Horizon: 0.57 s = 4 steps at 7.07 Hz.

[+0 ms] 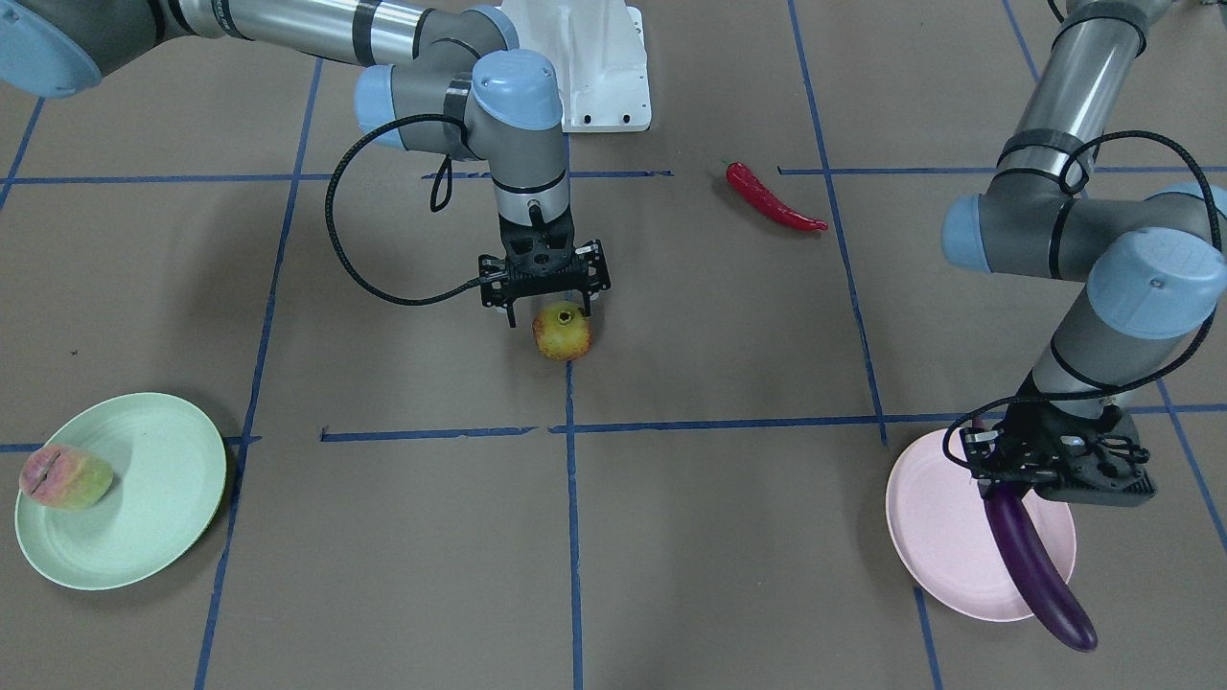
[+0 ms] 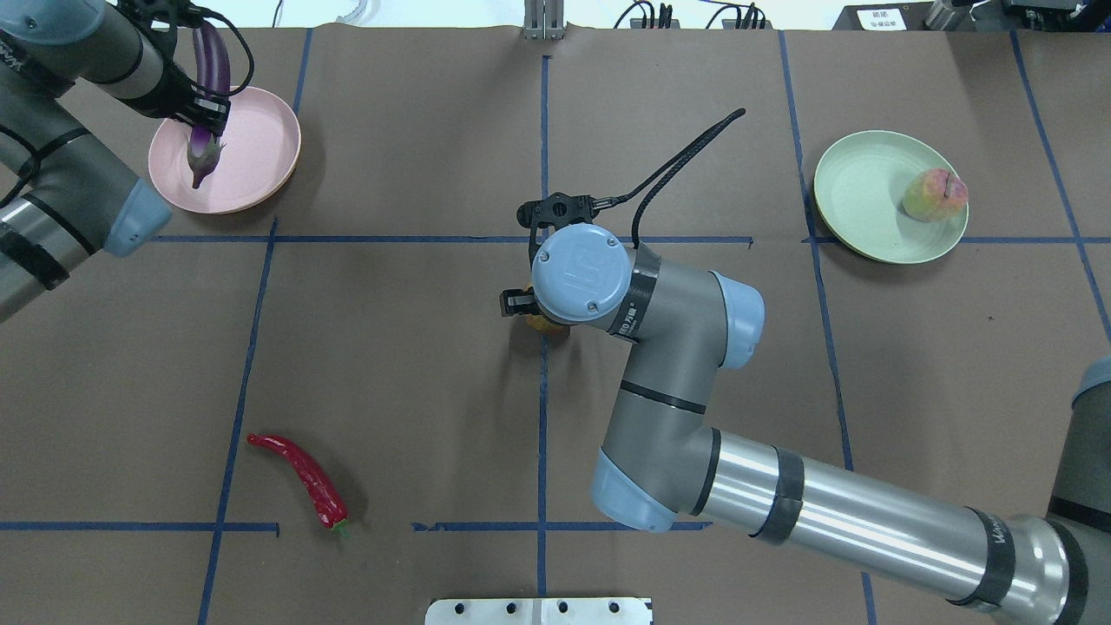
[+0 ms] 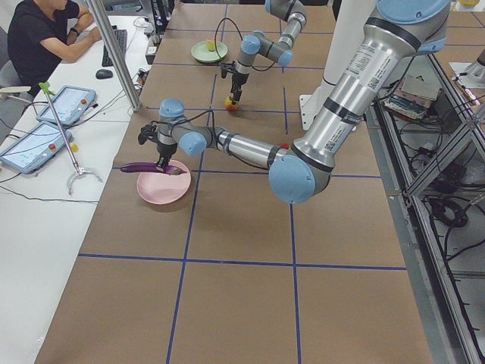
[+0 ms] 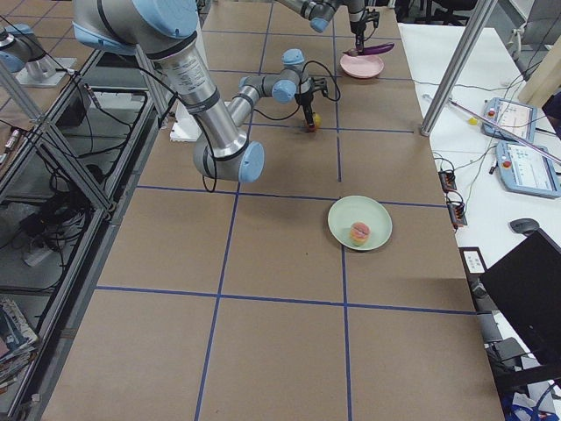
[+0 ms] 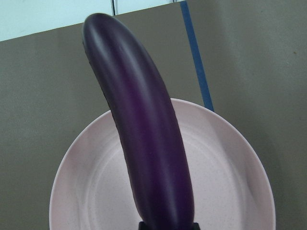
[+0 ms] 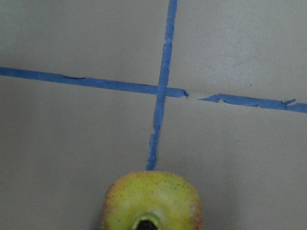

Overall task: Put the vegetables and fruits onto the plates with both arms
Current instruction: 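Lower the eggplant onto the pink plate while the right gripper grasps the pear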

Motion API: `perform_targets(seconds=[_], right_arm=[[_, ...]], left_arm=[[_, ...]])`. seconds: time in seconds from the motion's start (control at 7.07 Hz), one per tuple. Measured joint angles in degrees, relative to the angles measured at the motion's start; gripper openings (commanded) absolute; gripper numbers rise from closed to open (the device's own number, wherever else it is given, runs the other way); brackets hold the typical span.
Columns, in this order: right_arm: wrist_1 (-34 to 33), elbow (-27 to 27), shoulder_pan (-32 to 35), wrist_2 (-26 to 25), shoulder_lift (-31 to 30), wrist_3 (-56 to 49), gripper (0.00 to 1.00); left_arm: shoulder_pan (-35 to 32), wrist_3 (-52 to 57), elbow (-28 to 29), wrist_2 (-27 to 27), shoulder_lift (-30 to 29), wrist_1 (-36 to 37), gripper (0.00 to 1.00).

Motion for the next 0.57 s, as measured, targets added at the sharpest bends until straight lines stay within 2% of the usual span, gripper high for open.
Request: perform_targets(seconds=[0.14,0.28,0.57], right_arm=[[0.0,0.1,0.0,0.0,0.1,0.0,1.00],[0.0,0.1,0.0,0.0,0.1,0.0,1.00],[0.0,0.1,0.0,0.0,0.1,0.0,1.00]], left_arm=[[0.1,0.0,3.7,0.1,-1.5,-1.6,0.99],[0.2,0.0,6.4,0.1,-2.4,-3.8,1.00],[0.4,-0.6,8.3,0.1,-2.8,-7.3,1.00]])
